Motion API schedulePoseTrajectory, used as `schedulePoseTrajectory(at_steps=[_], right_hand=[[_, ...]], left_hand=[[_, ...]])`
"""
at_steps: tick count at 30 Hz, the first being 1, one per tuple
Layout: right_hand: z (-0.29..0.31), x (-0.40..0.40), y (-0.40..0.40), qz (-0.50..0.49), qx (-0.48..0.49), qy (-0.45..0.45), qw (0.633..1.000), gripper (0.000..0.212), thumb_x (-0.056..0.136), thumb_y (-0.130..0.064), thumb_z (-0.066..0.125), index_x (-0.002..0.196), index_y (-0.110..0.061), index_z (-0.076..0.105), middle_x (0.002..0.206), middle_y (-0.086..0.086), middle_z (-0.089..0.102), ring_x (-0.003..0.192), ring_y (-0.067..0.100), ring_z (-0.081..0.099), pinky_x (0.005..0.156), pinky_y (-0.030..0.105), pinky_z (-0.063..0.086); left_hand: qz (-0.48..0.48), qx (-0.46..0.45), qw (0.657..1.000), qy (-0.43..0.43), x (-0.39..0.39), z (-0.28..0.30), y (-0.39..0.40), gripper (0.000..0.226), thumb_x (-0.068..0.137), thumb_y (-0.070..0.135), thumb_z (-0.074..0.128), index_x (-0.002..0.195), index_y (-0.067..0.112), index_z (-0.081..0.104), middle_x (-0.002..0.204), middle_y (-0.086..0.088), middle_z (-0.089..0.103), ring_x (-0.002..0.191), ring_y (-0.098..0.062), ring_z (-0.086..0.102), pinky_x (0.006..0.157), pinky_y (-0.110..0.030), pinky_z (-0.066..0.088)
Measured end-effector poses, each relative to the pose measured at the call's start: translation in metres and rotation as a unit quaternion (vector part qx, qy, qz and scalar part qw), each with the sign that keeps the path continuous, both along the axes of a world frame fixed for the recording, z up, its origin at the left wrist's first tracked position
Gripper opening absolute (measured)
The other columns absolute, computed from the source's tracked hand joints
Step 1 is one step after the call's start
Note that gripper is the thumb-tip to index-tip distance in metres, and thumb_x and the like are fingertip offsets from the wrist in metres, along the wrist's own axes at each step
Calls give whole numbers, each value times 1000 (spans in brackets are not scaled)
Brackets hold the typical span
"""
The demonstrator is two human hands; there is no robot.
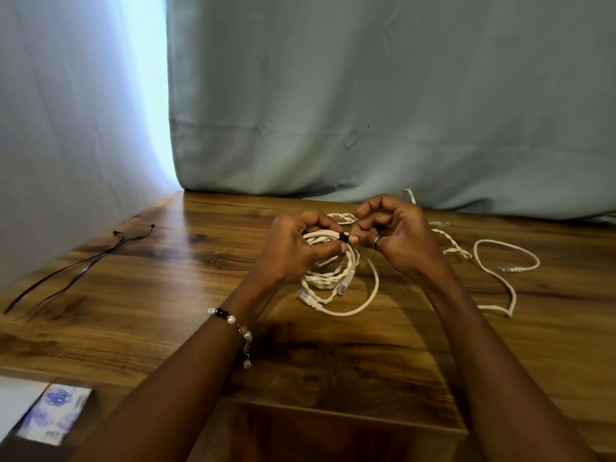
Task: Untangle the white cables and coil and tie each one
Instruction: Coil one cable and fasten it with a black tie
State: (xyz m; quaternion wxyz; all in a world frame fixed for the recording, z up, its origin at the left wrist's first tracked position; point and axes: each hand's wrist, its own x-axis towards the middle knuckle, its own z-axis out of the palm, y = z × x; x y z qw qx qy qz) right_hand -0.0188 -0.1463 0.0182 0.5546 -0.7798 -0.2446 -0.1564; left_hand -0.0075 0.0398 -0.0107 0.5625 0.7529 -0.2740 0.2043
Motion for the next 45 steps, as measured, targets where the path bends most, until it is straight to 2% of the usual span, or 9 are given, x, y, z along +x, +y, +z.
schedulePoseTrajectory(at_steps=[4,9,18,22,28,32,36,41,45], right_hand=[[1,0,5,-28,-6,-17,999,28,73,3,76,86,-18,64,79,-5,69,78,9,68,73,25,56],[3,0,4,-7,17,0,1000,31,75,4,73,94,-18,65,81,-2,70,84,15,69,80,34,56],[1,-5,9,-60,14,-42,997,47,72,10,74,93,-24,50,74,15,68,73,16,70,78,37,58],[-1,-5,14,-94,-24,-82,992,48,72,7,76,97,-20,46,75,9,69,75,15,69,75,30,57],[0,-6,17,-94,-1,-91,991,44,75,4,76,102,-17,49,76,-4,69,76,5,69,72,18,56],[0,-1,8,-34,61,-13,997,48,72,4,77,110,-17,57,77,2,74,82,15,72,83,33,55],[0,2,6,15,105,28,994,30,73,5,74,99,-8,67,80,4,73,80,17,71,78,33,58],[-4,6,-1,17,12,-2,1000,9,81,-7,71,90,-9,73,87,7,73,86,27,69,82,44,57],[-5,6,-5,-9,-66,-99,993,7,83,-8,71,86,-14,73,83,-4,70,80,16,66,76,40,56]], left_hand=[[-12,-47,998,26,0,1,0,26,70,4,82,94,4,70,86,-10,75,78,-26,72,72,-41,59],[-14,-91,995,47,-2,5,-1,27,71,-1,80,95,-5,68,83,-14,74,66,-14,68,53,-16,47],[-2,-28,1000,12,-1,1,-2,26,70,4,82,93,3,70,85,-5,74,74,-19,72,65,-30,58],[14,-13,1000,0,-1,-1,-2,26,71,9,82,94,7,70,87,-4,74,76,-19,72,67,-37,60],[19,-43,999,19,1,0,-2,26,74,14,80,97,6,69,84,-8,74,71,-22,71,55,-23,49],[1,-58,998,41,2,1,-2,25,76,9,78,97,4,67,83,-12,74,71,-26,70,55,-24,49],[-6,-80,996,50,0,4,-2,24,75,1,77,97,-2,66,80,-16,72,62,-13,65,50,-19,46],[-12,-82,995,50,0,4,0,25,74,1,78,96,-2,67,80,-17,71,58,-10,62,50,-20,46],[-25,-80,995,57,-2,5,-1,24,74,2,78,96,0,67,80,-16,72,62,-16,65,52,-23,49]])
